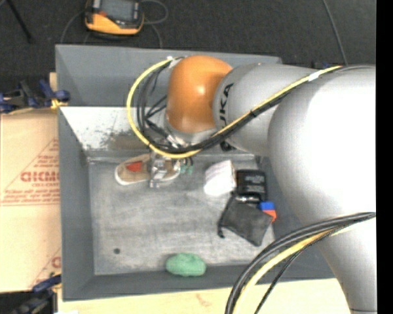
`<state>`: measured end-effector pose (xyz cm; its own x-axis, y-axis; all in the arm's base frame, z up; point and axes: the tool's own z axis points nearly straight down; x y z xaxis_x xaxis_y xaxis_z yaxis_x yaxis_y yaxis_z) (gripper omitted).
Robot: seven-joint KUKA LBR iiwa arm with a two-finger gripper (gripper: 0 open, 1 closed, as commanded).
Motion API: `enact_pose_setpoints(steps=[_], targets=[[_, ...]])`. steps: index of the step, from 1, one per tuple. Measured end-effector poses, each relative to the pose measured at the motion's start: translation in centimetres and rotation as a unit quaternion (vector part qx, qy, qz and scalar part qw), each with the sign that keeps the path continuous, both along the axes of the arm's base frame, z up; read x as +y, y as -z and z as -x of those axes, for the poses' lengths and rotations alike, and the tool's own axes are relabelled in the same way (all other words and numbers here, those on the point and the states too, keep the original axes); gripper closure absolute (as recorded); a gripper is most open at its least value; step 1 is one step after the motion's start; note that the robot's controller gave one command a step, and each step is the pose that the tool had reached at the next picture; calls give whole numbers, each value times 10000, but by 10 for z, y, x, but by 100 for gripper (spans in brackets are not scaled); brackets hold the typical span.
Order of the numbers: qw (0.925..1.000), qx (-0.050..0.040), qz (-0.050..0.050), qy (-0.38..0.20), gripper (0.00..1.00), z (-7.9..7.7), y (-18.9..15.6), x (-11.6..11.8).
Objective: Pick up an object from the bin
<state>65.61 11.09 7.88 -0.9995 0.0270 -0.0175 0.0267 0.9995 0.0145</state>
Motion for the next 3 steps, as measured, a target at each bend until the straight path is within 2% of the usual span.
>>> enact_pose_setpoints(steps=[1,2,3], targets=[[10000,1,-2,8,100,0,0,0],[10000,47,60,-10,100,-2,-38,-1],[9999,136,61,-6,100,1,-17,0]])
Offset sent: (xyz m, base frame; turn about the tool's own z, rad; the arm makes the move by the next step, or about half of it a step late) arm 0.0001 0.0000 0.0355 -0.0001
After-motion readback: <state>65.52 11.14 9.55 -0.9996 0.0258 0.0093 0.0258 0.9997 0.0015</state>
